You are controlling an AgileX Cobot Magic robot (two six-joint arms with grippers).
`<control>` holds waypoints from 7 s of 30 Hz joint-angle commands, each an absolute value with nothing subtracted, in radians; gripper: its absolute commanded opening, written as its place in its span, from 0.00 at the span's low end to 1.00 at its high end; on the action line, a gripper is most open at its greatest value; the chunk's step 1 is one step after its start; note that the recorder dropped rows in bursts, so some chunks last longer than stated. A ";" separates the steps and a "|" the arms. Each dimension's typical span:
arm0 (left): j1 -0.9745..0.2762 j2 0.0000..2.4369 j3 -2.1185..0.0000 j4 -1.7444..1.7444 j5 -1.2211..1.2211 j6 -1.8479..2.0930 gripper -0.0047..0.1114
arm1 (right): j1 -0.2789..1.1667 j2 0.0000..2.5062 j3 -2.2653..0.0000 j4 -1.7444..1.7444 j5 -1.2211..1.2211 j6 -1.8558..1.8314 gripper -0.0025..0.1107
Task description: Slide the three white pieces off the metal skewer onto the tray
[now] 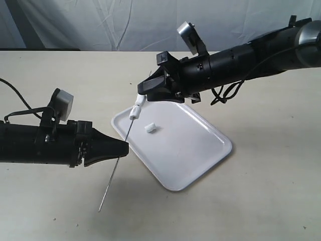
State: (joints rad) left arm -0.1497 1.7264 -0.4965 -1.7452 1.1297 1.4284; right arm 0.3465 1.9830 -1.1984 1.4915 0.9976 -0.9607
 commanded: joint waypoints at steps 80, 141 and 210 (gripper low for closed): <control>-0.155 1.729 -0.498 -1.744 1.120 1.394 0.04 | 0.331 1.982 -1.366 1.056 0.797 -0.704 0.18; -0.155 1.729 -0.628 -1.744 1.029 1.344 0.04 | 0.449 1.982 -1.321 1.253 0.846 -0.692 0.35; -0.178 1.708 -0.389 -1.744 1.007 1.424 0.04 | 0.447 1.982 -1.321 0.821 0.587 -0.537 0.32</control>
